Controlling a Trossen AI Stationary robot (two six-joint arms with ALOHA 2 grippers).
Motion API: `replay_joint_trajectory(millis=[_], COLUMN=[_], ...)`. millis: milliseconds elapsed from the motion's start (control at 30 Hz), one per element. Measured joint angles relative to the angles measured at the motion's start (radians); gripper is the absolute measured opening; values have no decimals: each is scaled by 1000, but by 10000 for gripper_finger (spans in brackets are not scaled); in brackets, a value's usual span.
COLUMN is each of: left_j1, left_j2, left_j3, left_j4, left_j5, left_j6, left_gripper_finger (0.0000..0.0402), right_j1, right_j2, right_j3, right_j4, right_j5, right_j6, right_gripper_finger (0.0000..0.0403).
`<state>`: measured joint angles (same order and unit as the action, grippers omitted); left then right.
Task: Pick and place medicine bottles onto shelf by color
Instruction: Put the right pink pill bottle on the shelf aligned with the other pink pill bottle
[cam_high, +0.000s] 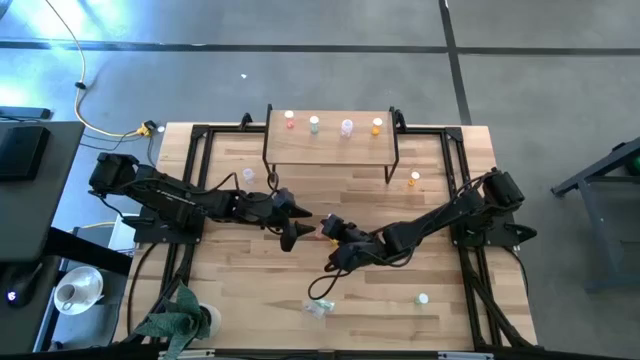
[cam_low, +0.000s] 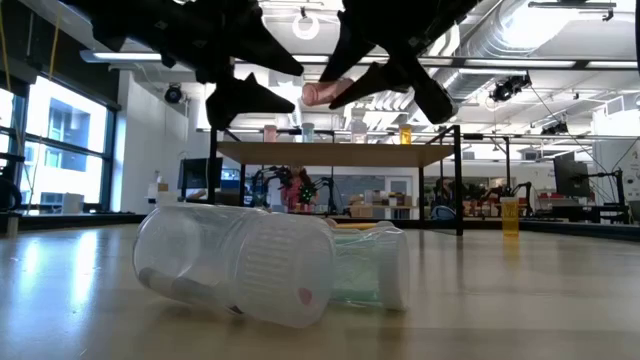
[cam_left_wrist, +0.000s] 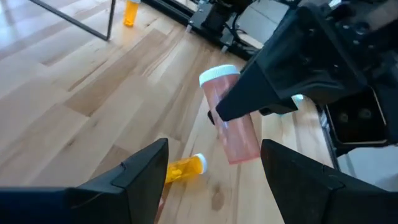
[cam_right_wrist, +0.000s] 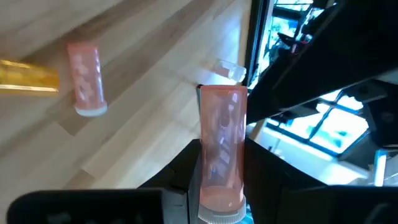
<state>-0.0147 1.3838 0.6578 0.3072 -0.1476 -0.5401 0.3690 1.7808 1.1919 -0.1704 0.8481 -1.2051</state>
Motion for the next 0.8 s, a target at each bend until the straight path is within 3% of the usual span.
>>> replay_joint_trajectory(millis=[167, 800], left_j1=[2, 2], left_j2=[35, 62], left_j3=[0, -1], left_j4=[72, 169], left_j5=[65, 58], left_j6=[-2, 20], left_gripper_finger=[245, 242], right_j1=[0, 0], right_j2=[0, -1], right_j3=[2, 0], right_j4=[48, 109], right_j5=[41, 33], right_j6=[-36, -120], right_gripper_finger=[83, 83])
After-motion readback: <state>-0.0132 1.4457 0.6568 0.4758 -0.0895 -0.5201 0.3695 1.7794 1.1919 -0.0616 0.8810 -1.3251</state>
